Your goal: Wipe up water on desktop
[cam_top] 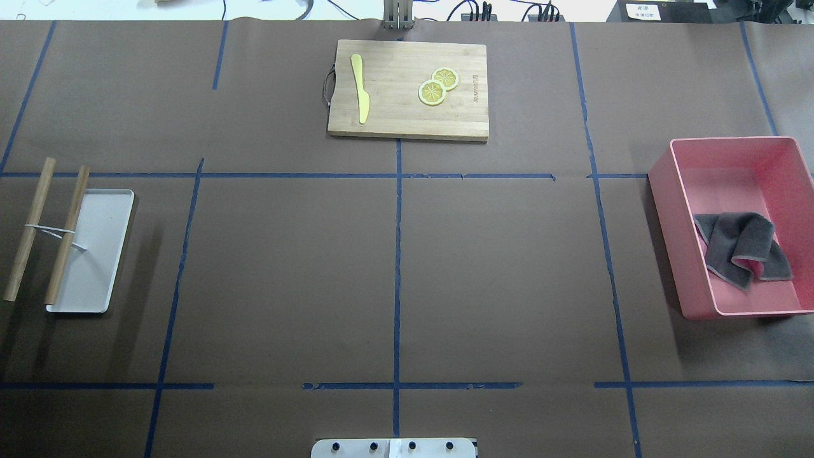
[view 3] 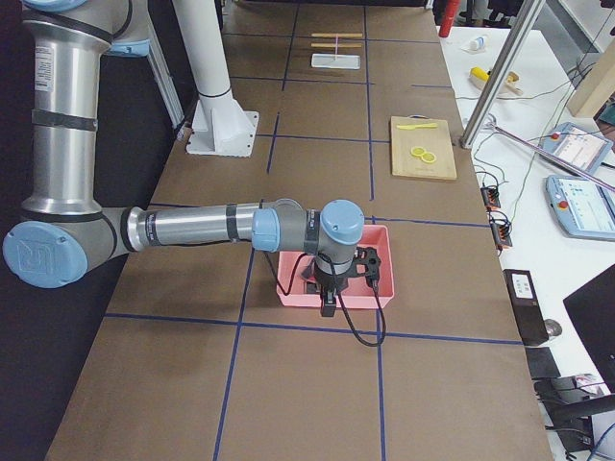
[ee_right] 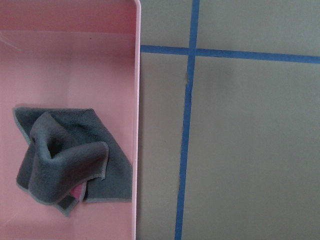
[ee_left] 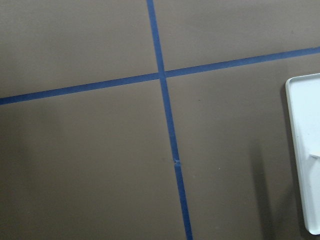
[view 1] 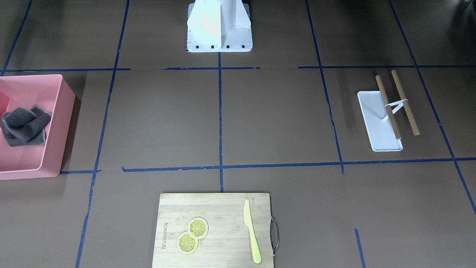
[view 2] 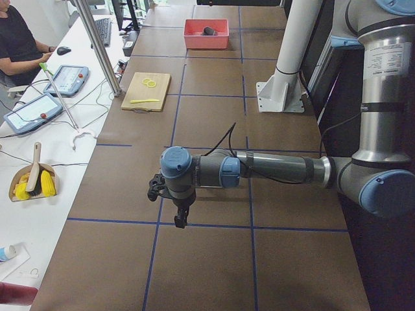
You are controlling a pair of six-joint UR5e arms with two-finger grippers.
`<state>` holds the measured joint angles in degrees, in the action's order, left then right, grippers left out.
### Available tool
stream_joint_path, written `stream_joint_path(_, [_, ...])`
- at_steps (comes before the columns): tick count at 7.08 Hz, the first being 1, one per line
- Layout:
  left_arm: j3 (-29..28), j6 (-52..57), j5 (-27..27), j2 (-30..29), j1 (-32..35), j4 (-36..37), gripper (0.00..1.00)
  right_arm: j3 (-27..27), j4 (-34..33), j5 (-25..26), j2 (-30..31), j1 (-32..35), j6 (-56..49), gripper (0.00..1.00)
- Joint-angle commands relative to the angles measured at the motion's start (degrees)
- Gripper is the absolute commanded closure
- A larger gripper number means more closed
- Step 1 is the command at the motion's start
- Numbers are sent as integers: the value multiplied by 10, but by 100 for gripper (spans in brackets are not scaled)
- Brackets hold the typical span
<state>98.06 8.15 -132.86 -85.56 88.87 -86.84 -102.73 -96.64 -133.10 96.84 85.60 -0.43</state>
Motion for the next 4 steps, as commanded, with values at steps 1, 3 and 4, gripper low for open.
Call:
stream_joint_path(1, [4,-1,2,2,-1,1,0,4,0,0,3,0,-4,0])
stream_joint_path(3, [20,-1,1,1,-2,0,0,5,0,4,-6,-1,2,0])
stream_joint_path(4, [24,0,1,1,-2,0,0,6,0,2,-6,-4,2,0])
